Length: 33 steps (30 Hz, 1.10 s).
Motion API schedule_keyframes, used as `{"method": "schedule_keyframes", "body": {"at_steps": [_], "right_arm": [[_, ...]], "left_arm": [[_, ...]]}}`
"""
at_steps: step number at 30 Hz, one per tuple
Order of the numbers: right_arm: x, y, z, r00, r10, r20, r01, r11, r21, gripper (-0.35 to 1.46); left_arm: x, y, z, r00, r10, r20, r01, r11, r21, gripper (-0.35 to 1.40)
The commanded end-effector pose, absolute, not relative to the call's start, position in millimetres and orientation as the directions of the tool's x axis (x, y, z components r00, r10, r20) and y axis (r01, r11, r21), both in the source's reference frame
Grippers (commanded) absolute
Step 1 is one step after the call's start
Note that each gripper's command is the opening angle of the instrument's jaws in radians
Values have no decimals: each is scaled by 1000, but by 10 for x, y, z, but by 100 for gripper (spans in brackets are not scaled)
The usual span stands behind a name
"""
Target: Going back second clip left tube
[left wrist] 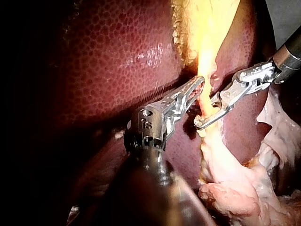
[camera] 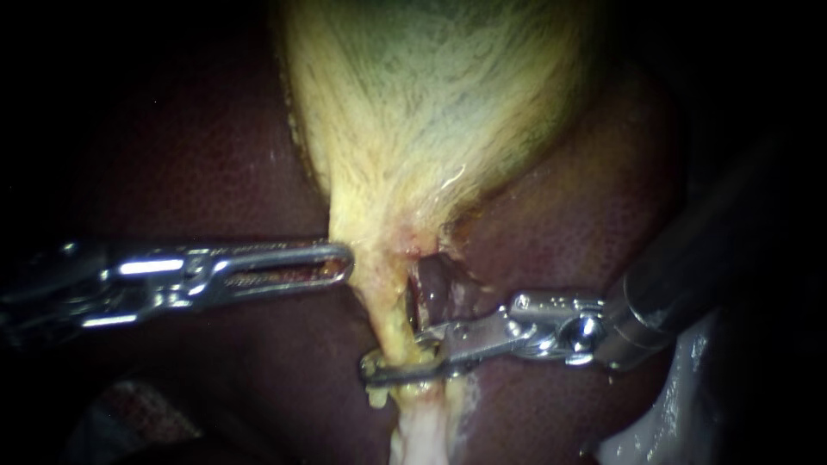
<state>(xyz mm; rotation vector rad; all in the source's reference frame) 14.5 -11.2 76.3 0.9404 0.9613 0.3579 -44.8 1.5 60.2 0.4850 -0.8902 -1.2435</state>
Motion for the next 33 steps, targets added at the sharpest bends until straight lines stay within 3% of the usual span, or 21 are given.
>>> {"method": "schedule_keyframes", "body": {"at_steps": [1, 11, 14, 16, 19, 25, 33], "right_arm": [[145, -112, 763, 553, 637, -537, 131, 570, 811, -35], [146, -113, 762, 553, 637, -537, 131, 570, 811, -35], [147, -114, 761, 552, 637, -538, 135, 568, 812, 9], [148, -114, 761, 543, 582, -606, 180, 624, 760, 36], [150, -113, 761, 522, 549, -653, 213, 657, 723, 50], [155, -109, 760, 470, 488, -736, 214, 746, 631, 59], [165, -107, 761, 447, 425, -787, 243, 790, 564, 59]], "left_arm": [[-448, 15, 602, 61, -948, 312, 602, 285, 746, -35], [-448, 15, 602, 61, -948, 312, 601, 285, 746, -35], [-448, 15, 602, 61, -948, 312, 601, 285, 746, -35], [-448, 15, 602, 61, -948, 312, 601, 285, 746, -35], [-448, 15, 601, 61, -948, 312, 602, 284, 746, -35], [-447, 14, 600, 61, -948, 312, 602, 285, 746, -35], [-448, 14, 599, 60, -948, 312, 602, 284, 746, -35]]}}
